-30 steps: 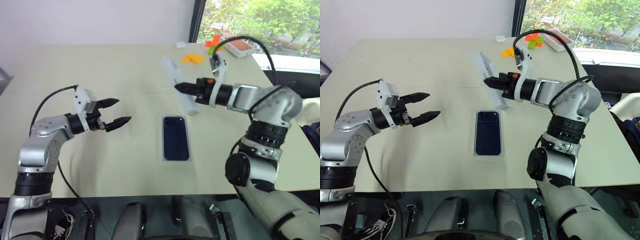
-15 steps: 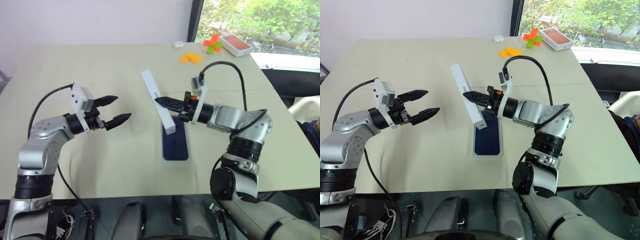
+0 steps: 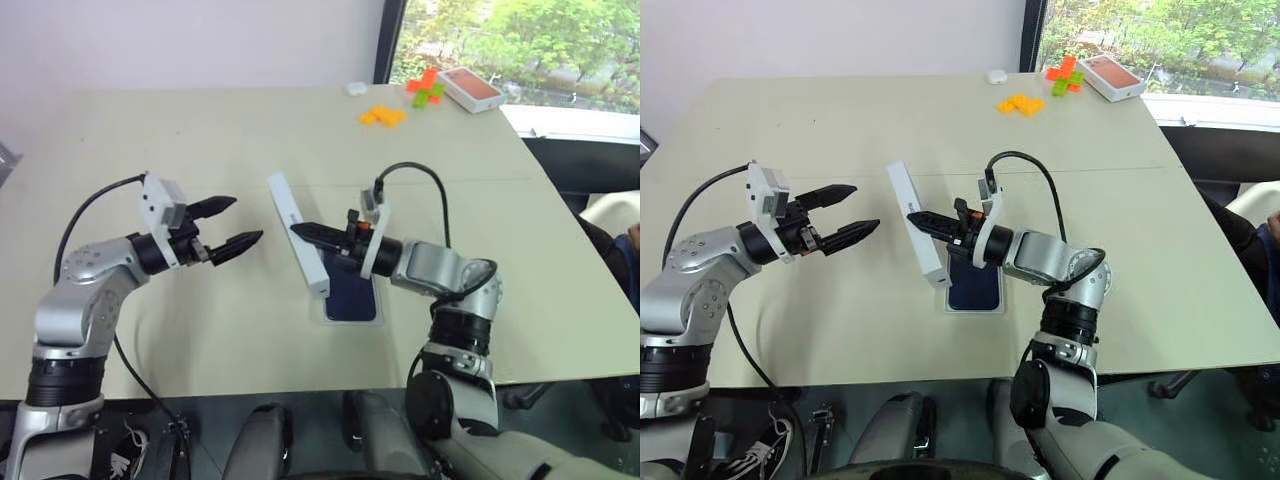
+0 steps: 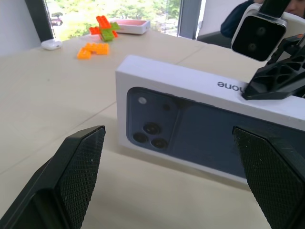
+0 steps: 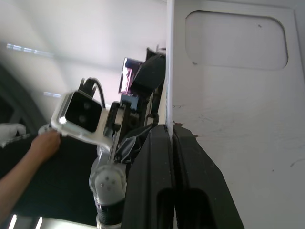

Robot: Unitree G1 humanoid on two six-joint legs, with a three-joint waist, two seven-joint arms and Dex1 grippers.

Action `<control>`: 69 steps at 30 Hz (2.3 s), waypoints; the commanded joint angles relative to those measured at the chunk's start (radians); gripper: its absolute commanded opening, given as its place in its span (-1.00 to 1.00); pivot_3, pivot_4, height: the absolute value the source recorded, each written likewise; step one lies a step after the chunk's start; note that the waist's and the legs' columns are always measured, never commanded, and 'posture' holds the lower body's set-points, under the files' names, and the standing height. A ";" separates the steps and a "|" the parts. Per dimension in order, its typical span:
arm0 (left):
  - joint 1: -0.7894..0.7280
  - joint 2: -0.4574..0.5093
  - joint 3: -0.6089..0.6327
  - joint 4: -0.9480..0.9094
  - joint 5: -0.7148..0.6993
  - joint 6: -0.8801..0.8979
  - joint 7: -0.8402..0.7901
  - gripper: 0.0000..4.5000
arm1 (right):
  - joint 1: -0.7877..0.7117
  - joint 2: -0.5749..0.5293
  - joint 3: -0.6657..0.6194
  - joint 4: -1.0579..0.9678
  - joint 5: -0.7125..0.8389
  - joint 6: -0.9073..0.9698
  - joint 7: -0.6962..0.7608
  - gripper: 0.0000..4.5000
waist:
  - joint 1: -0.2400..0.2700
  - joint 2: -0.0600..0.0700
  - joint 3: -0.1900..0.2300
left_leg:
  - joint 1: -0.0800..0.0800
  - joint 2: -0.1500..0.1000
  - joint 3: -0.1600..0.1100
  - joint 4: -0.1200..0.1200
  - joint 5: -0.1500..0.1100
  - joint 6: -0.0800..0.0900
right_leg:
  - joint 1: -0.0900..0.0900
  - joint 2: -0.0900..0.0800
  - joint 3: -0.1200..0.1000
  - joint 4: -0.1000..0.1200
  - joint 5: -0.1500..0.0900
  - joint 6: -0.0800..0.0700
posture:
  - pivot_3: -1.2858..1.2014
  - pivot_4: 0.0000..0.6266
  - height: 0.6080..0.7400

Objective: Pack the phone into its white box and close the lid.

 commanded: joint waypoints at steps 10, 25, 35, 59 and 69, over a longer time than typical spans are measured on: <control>0.024 -0.056 -0.040 -0.030 0.028 -0.033 0.020 1.00 | 0.081 -0.069 0.235 -0.154 0.300 -0.366 -0.258 -0.96 | -0.007 0.000 0.000 | 0.000 0.004 0.001 0.000 0.000 0.000 | 0.000 0.004 0.001 -0.001 0.000 0.000 | 0.03 -0.52 1.00; 0.029 -0.087 -0.071 -0.017 0.036 -0.036 0.017 1.00 | 0.182 -0.043 0.327 -0.238 0.300 -0.446 -0.279 -0.96 | -0.006 0.000 0.000 | 0.000 0.004 0.001 0.000 0.000 0.000 | 0.000 0.004 0.001 -0.002 0.000 0.000 | 0.03 -0.52 1.00; 0.044 -0.132 -0.120 0.011 0.072 -0.053 0.026 -0.97 | 0.205 -0.046 0.353 -0.240 0.300 -0.525 -0.326 -1.00 | -0.005 0.000 0.000 | 0.000 0.005 0.002 0.000 0.000 0.000 | 0.000 0.004 0.002 -0.002 0.000 0.000 | 0.03 -0.52 1.00; 0.031 -0.219 -0.187 0.041 0.117 -0.088 0.031 -1.00 | 0.189 -0.335 0.419 -0.273 0.293 -0.506 -0.124 0.95 | -0.004 0.000 0.000 | 0.000 0.005 0.003 0.001 0.000 0.000 | 0.000 0.004 0.003 -0.003 -0.001 0.000 | 0.03 -0.52 1.00; 0.029 -0.258 -0.224 0.032 0.123 -0.082 0.038 -1.00 | 0.049 -0.768 0.432 -0.224 -0.121 -0.318 0.432 0.95 | 0.005 -0.001 0.000 | -0.001 0.004 0.004 0.001 -0.001 0.002 | 0.000 0.005 0.003 -0.005 -0.002 0.000 | 0.03 -0.52 1.00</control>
